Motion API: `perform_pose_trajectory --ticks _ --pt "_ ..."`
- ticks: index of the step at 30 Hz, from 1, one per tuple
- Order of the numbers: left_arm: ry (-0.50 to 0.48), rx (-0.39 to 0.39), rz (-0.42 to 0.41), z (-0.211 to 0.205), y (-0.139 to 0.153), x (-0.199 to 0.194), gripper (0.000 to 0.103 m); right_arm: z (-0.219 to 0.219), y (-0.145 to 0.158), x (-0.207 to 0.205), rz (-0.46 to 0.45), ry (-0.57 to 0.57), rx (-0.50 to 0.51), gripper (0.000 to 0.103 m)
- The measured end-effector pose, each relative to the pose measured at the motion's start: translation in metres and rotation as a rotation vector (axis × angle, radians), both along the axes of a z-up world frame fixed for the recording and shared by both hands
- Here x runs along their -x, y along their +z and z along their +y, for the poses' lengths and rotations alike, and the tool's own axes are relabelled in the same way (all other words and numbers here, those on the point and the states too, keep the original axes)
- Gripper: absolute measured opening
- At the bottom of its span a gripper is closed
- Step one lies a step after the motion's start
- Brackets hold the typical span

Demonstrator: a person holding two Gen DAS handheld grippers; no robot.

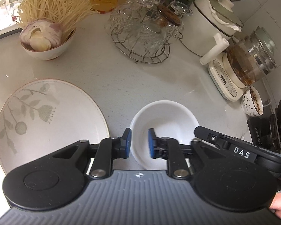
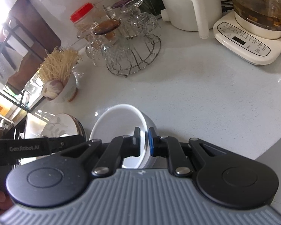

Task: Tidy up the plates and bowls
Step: 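Lower the ceramic bowl into the nested plastic bowls and open both grippers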

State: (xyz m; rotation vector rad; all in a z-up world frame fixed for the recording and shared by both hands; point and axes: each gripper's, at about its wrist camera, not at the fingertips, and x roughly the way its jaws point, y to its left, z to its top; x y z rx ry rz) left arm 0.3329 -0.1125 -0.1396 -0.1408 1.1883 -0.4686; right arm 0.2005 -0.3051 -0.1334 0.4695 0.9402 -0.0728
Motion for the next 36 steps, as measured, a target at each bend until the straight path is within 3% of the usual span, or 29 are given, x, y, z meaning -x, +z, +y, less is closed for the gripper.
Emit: perform_pose_trajectory --ticks 1,3,4,5,12,22,25,29,36 --pt "0.005 0.0 -0.003 0.001 0.0 0.001 0.04 -0.001 0.0 0.0 0.0 -0.004 0.005 0.015" --pt "0.003 0.0 -0.012 0.001 0.001 0.001 0.046 -0.005 0.0 0.001 -0.005 -0.025 0.0 0.043" --pt "0.002 -0.002 -0.015 0.002 0.001 0.001 0.047 -0.007 0.0 0.002 -0.014 -0.039 -0.006 0.067" --pt "0.002 -0.004 -0.018 0.002 0.002 0.001 0.048 -0.008 0.0 0.003 -0.02 -0.05 -0.006 0.072" --pt "0.008 -0.013 -0.05 0.004 0.002 0.001 0.053 -0.015 -0.023 0.0 0.045 -0.095 -0.067 0.07" --pt "0.015 -0.005 -0.048 -0.004 -0.01 0.002 0.053 -0.021 -0.057 -0.004 0.152 -0.141 -0.217 0.043" --pt "0.011 -0.016 -0.047 -0.006 -0.013 0.001 0.053 -0.02 -0.057 -0.006 0.159 -0.136 -0.209 0.038" --pt "0.007 -0.004 -0.046 -0.008 -0.015 0.001 0.053 -0.02 -0.056 -0.008 0.148 -0.126 -0.221 0.022" --pt "-0.038 -0.021 -0.021 -0.021 -0.024 0.004 0.053 -0.017 -0.056 -0.008 0.152 -0.094 -0.204 0.02"
